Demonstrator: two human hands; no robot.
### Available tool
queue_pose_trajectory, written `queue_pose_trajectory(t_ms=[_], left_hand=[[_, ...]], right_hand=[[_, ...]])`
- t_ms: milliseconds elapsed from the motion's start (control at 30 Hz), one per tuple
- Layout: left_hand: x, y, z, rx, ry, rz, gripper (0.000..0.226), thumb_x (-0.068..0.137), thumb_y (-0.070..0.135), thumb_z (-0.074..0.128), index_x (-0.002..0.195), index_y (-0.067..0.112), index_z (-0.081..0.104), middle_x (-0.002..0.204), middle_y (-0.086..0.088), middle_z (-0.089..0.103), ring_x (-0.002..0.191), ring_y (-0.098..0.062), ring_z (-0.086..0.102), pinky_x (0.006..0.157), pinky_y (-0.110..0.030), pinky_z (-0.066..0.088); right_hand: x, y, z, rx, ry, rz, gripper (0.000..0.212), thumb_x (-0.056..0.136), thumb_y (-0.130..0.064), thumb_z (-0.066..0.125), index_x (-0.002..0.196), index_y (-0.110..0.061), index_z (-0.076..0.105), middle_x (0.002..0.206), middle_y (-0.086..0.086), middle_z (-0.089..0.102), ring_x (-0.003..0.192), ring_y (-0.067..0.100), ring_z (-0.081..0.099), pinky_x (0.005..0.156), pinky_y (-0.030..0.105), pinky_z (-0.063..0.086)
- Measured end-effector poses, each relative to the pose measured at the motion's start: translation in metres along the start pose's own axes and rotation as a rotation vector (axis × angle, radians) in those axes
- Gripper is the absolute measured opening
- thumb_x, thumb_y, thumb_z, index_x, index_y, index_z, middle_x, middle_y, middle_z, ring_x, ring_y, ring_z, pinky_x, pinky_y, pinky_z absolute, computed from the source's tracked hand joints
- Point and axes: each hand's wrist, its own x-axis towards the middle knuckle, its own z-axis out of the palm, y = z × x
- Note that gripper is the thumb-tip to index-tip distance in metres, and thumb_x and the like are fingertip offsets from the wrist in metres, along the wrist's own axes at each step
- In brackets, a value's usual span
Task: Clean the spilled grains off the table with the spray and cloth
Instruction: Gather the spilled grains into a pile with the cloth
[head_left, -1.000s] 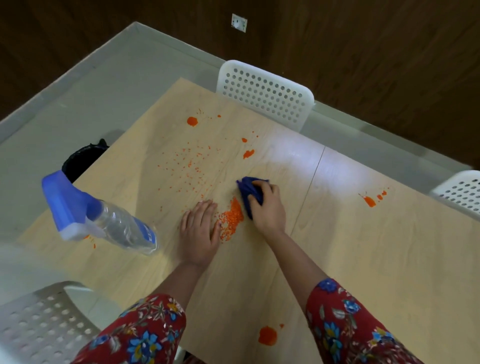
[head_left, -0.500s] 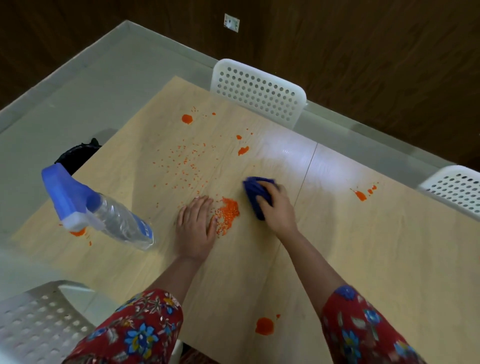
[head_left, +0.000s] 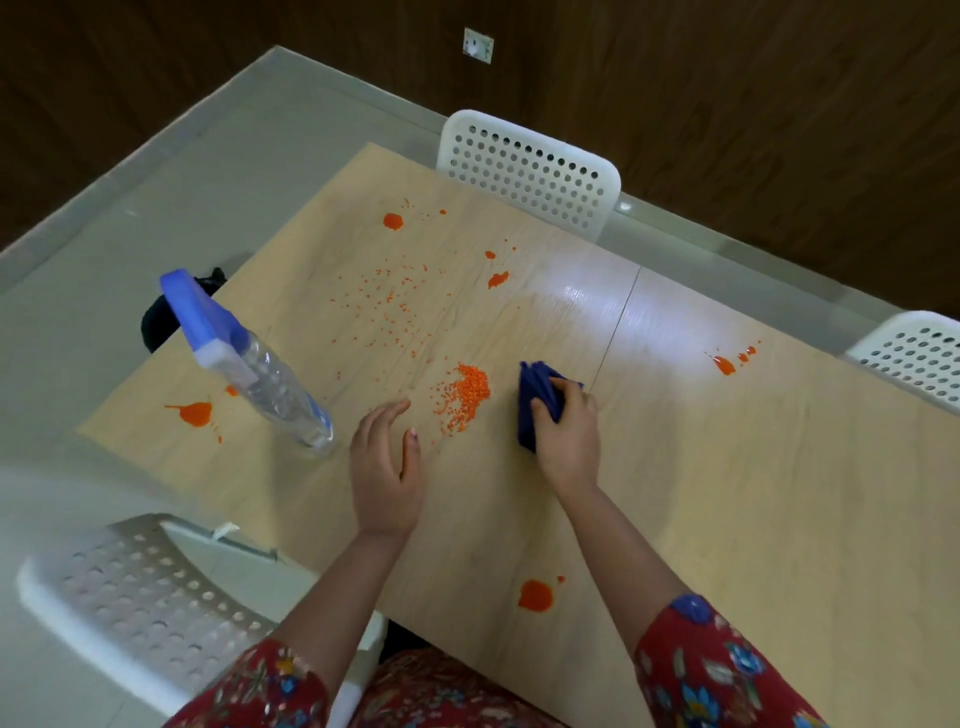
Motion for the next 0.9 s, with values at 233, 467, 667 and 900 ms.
queue_pose_trajectory(t_ms=[233, 467, 667, 900], left_hand=[[-0.016, -0.011, -0.021, -0.118, 0.491, -0.418, 0.055, 0.074, 0.023, 0.07, 0.117, 0.002, 0.044, 0.116, -0.001, 0.039, 0.102, -0.027, 0.046, 0.088, -0.057, 0.043], [0.034, -0.011, -0.022, -0.155, 0.515, -0.53, 0.082, 0.076, 0.018, 0.078, 0.144, 0.011, 0.034, 0.139, -0.006, 0.047, 0.125, -0.024, 0.047, 0.102, -0.044, 0.043], [0.043, -0.01, -0.029, -0.105, 0.499, -0.552, 0.054, 0.087, 0.024, 0.065, 0.136, 0.018, 0.044, 0.125, -0.001, 0.059, 0.11, -0.025, 0.059, 0.083, -0.029, 0.043], [0.03, 0.037, -0.011, -0.189, 0.29, -0.317, 0.044, 0.087, 0.024, 0.069, 0.125, 0.011, 0.052, 0.11, 0.0, 0.064, 0.096, -0.016, 0.058, 0.076, -0.023, 0.037]], right_hand=[[-0.037, 0.037, -0.008, -0.258, -0.122, -0.078, 0.042, 0.095, -0.031, 0.053, 0.135, -0.022, 0.044, 0.13, 0.005, 0.041, 0.077, 0.018, 0.054, 0.066, 0.029, 0.046], [-0.04, 0.035, -0.006, -0.229, -0.194, -0.091, 0.046, 0.097, -0.032, 0.051, 0.14, -0.022, 0.039, 0.134, 0.004, 0.039, 0.089, 0.019, 0.056, 0.073, 0.032, 0.051], [-0.039, 0.043, -0.028, 0.004, -0.146, -0.025, 0.039, 0.094, -0.019, 0.059, 0.132, -0.021, 0.053, 0.124, 0.0, 0.05, 0.099, 0.007, 0.044, 0.084, 0.022, 0.034], [-0.04, 0.072, -0.063, 0.151, -0.038, 0.05, 0.037, 0.092, -0.013, 0.062, 0.128, -0.02, 0.056, 0.115, -0.005, 0.049, 0.103, 0.01, 0.048, 0.085, 0.025, 0.036]])
